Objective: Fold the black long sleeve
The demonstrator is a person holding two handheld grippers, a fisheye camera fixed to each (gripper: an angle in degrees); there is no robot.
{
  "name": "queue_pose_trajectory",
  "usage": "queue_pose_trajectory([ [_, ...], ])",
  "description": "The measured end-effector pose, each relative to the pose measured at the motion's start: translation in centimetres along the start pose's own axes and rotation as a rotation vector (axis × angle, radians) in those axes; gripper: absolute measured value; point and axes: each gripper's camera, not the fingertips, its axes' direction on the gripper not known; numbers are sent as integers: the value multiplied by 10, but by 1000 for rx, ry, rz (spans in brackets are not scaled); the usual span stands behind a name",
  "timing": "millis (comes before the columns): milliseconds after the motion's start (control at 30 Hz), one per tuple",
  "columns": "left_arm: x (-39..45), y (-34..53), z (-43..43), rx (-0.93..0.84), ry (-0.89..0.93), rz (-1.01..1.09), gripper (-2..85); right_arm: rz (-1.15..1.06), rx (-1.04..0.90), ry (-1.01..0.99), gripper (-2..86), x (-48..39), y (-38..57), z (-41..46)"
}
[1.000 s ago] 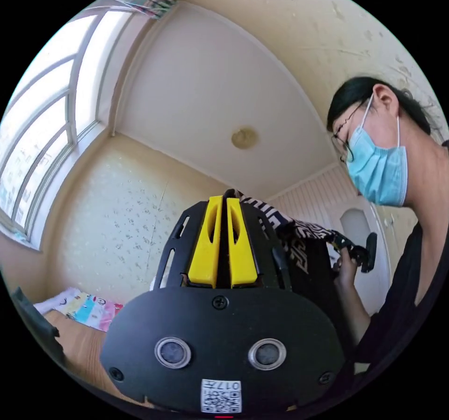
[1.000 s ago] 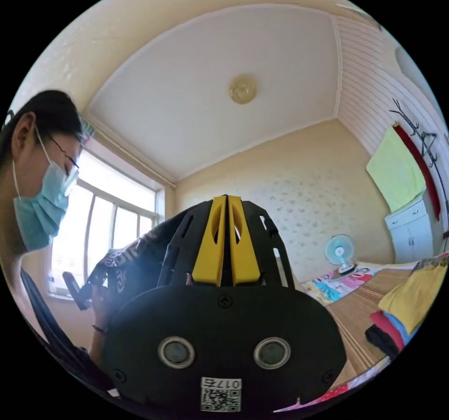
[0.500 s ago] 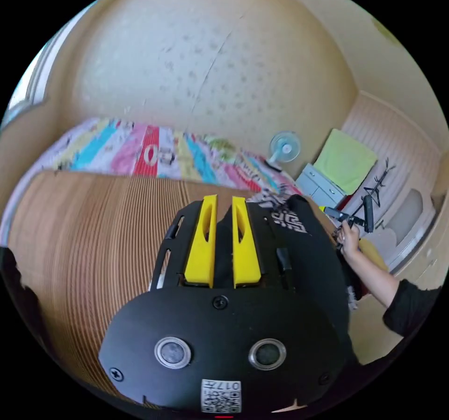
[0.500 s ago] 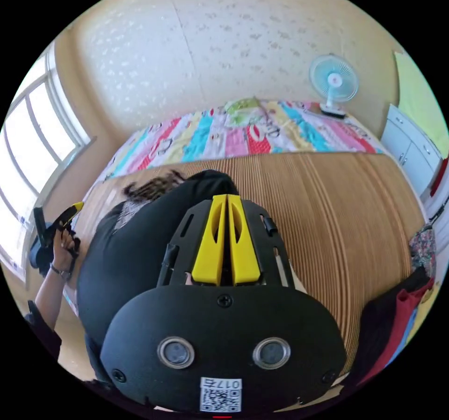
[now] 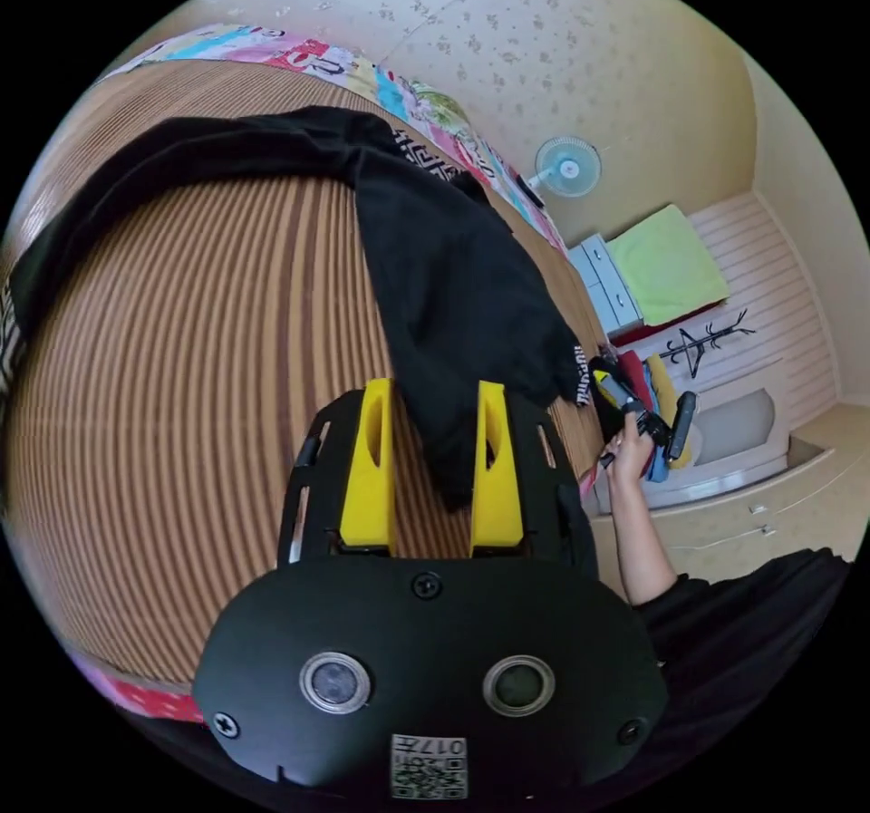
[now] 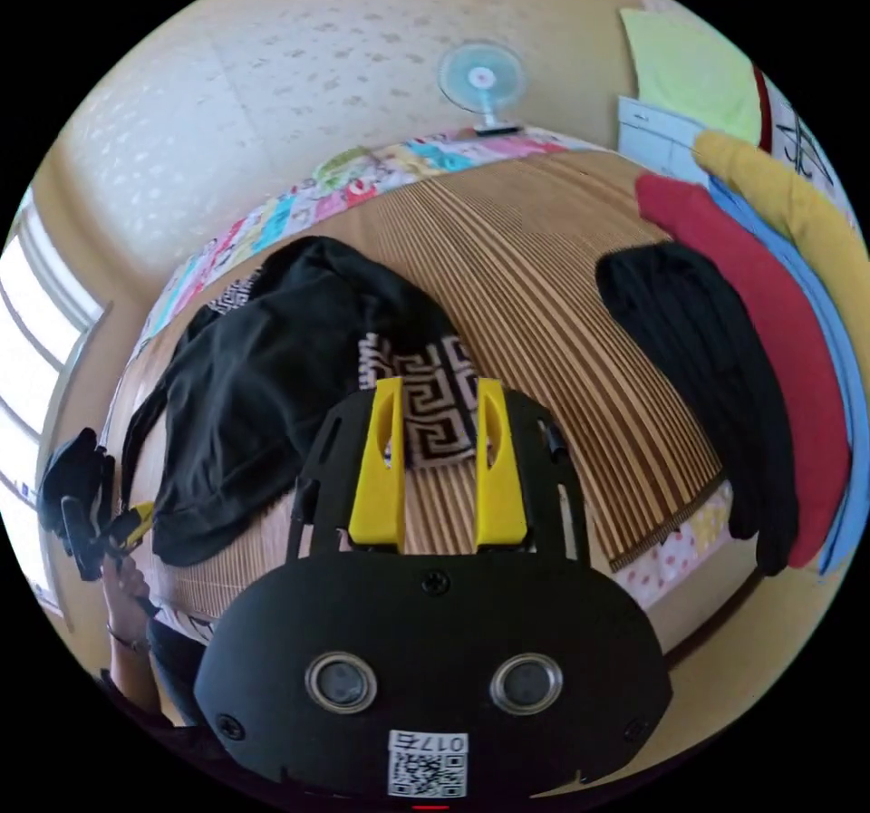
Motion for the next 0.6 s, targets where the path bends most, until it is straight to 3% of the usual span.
queue_pose_trajectory([
  [233, 29, -15, -30, -178, -43, -5, 38, -138, -366, -68, 34, 25, -49, 55],
  [300, 24, -16, -65, -146, -32, 3, 38, -85, -332, 39, 36, 47, -70, 41],
  [367, 17, -14, -103, -110, -58, 10, 40, 25, -127, 147, 52, 87, -90, -2],
  [433, 5, -10, -141, -100, -53, 18, 62, 76, -26, 126, 96, 111, -93, -23],
  [533, -6, -3, -172, -102, -7, 2, 117, 127, -142, 61, 166, 117, -86, -20],
  [600, -5, 6, -190, -64, 5, -7, 123, 48, -157, -35, 177, 94, -64, -22],
])
